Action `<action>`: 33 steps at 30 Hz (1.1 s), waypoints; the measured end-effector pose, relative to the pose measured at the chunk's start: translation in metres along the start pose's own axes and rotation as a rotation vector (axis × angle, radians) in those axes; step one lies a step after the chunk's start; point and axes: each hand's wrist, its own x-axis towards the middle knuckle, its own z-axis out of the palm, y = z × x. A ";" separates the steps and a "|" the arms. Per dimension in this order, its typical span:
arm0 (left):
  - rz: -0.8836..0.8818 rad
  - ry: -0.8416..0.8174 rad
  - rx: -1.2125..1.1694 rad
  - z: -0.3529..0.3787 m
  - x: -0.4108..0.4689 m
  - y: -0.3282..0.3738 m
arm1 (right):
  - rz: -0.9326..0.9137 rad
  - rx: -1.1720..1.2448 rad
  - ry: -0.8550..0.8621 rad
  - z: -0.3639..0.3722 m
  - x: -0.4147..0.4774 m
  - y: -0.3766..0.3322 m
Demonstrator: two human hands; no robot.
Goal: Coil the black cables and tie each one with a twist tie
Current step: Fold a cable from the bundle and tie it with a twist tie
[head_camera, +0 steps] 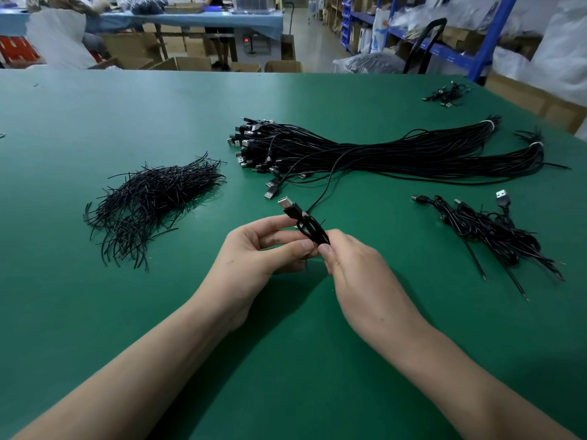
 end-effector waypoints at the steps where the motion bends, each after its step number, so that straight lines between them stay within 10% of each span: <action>1: 0.001 0.001 0.011 0.000 0.000 0.000 | 0.002 -0.003 0.004 0.000 0.001 0.001; 33: 0.288 0.008 0.222 0.004 0.000 -0.004 | 0.087 0.496 -0.150 0.000 0.001 -0.002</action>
